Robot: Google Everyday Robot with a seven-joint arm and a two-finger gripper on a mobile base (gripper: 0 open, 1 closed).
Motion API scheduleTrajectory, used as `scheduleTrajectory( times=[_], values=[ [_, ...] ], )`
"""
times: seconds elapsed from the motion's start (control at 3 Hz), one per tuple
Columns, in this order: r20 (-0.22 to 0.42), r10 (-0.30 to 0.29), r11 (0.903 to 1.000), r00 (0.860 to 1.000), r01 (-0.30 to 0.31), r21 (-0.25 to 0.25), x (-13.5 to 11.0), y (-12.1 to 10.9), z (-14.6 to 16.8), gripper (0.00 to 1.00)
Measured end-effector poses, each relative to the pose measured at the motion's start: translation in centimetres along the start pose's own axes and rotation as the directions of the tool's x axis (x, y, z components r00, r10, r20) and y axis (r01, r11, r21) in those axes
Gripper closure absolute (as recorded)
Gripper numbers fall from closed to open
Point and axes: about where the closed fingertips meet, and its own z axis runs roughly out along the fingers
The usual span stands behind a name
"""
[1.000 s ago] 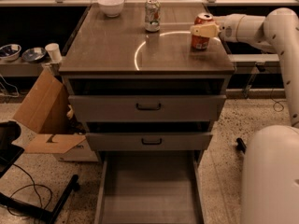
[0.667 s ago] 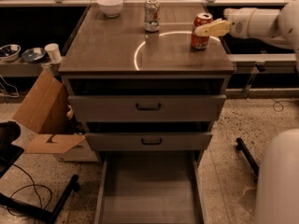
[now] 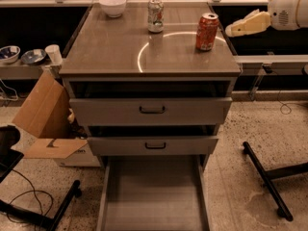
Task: Pick coke can from bottom drawer and place on counter
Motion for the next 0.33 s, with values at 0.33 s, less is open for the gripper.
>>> scheduleTrajectory(
  times=[0.33],
  values=[
    [-0.132,-0.082,0.9874,0.988,0.098,0.124,-1.62,0.87,-4.30,0.00]
  ],
)
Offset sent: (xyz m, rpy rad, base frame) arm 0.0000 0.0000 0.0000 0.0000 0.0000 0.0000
